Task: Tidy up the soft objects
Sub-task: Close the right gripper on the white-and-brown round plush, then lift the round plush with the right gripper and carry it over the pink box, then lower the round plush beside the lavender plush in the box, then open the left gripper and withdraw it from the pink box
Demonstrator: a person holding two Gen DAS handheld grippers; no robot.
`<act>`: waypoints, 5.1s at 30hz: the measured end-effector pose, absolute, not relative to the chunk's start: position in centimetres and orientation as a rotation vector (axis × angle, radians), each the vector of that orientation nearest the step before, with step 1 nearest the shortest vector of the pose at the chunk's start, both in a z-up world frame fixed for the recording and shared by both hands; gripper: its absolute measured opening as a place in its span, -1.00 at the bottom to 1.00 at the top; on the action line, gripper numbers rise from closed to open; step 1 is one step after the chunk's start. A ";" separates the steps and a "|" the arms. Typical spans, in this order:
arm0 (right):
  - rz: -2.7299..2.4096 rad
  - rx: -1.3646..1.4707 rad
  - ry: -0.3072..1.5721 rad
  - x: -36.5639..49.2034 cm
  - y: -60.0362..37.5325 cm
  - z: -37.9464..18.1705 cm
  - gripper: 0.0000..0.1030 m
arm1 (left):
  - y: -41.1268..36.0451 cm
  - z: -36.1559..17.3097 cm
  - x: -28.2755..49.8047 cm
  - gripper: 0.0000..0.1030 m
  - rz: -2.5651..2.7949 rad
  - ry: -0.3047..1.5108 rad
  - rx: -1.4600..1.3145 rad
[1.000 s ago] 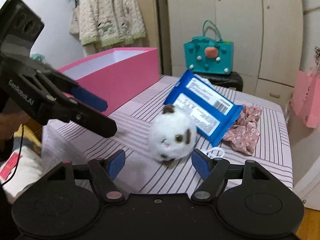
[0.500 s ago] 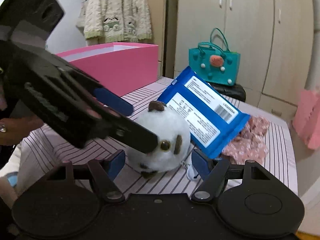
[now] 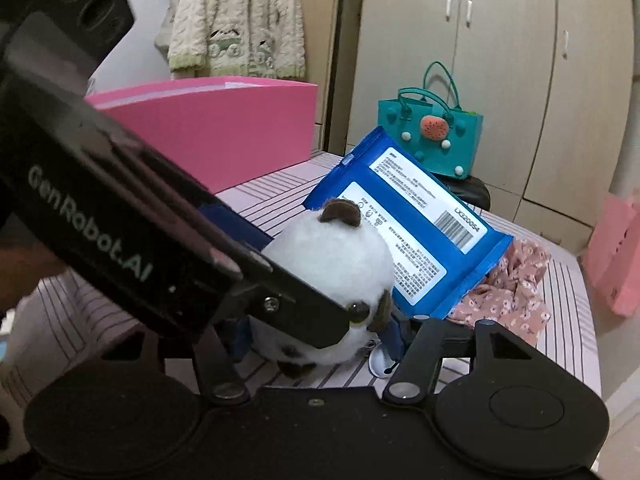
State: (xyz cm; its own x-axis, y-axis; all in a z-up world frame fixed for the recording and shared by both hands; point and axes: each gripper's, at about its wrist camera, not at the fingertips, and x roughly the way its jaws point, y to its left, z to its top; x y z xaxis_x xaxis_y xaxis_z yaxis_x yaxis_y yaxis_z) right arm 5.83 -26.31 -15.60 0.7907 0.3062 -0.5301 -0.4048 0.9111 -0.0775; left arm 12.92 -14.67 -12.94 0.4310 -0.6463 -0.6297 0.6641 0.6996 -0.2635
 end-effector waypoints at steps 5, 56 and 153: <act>0.371 -0.160 0.551 5.3 -26.0 -15.4 0.26 | -14.8 -12.6 12.2 0.27 -0.788 0.777 0.025; 0.542 -0.073 0.788 5.6 -19.6 -2.7 0.26 | -7.0 -2.2 12.6 0.25 -0.746 1.076 -0.094; 0.695 -0.339 0.765 18.9 -8.8 -2.7 0.25 | 8.9 -7.4 27.5 -0.19 -0.396 1.042 -0.303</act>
State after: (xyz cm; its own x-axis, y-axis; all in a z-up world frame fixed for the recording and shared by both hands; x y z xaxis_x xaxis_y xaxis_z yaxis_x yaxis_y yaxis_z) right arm 18.92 -8.83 -2.73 0.5167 0.4486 -0.7292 -0.6831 0.7295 -0.0352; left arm 27.48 8.87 -7.36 0.4450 -0.4545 -0.7716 0.1725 0.8890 -0.4241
